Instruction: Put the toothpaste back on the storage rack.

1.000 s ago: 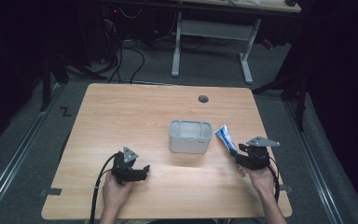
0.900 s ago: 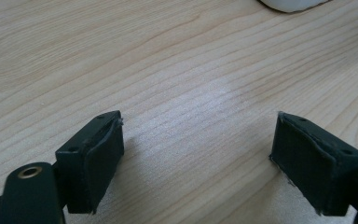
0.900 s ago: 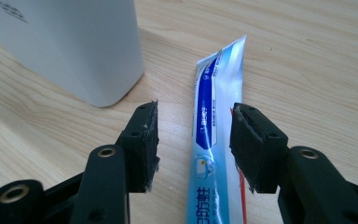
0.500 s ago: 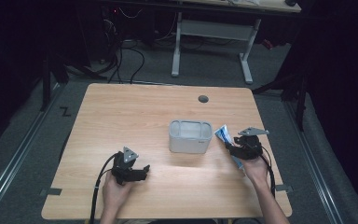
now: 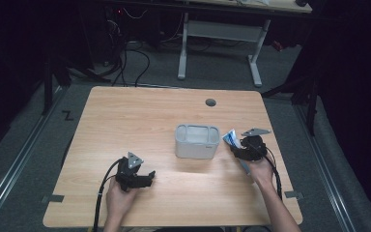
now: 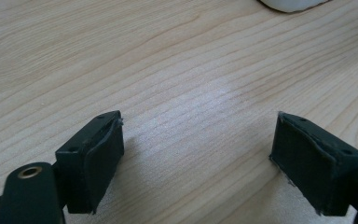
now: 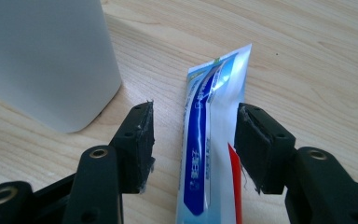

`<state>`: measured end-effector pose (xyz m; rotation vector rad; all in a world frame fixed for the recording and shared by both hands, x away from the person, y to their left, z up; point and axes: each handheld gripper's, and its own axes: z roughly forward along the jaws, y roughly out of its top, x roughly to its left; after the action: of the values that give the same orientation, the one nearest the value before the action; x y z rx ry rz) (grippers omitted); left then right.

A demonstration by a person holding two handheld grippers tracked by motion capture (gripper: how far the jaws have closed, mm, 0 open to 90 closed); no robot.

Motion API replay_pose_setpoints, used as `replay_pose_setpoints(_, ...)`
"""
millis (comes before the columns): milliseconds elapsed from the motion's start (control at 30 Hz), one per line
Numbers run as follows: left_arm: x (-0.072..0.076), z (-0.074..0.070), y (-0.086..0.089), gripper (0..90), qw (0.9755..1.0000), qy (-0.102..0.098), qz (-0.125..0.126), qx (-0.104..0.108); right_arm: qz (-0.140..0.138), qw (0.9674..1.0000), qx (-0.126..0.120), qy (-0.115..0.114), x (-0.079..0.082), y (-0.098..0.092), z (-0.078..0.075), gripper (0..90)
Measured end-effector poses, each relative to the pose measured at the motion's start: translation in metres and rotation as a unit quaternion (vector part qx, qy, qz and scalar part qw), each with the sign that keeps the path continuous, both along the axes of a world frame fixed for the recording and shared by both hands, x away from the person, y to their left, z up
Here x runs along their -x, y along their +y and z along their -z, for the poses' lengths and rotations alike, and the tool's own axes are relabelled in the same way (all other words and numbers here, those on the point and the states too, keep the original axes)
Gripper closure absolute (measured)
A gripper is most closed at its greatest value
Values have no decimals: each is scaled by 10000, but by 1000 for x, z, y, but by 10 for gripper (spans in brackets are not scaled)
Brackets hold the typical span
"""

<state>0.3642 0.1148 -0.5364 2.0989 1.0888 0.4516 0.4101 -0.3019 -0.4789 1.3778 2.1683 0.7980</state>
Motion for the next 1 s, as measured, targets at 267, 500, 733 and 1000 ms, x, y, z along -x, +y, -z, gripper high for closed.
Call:
replay_pose_setpoints(267, 0, 0, 0, 171, 10000, 7, 5, -1, 58, 9997, 189, 127, -12, 6, 8, 464)
replay_pose_setpoints(500, 0, 0, 0, 172, 10000, 7, 6, -2, 93, 9991, 267, 305, -21, 8, 15, 481)
replay_pose_setpoints(733, 0, 0, 0, 171, 10000, 7, 6, -3, 231, 9979, 400, 444, -28, 5, 19, 512)
replay_pose_setpoints(1000, 0, 0, 0, 171, 10000, 7, 6, -2, 335, 9965, 499, 577, -32, 1, 24, 533)
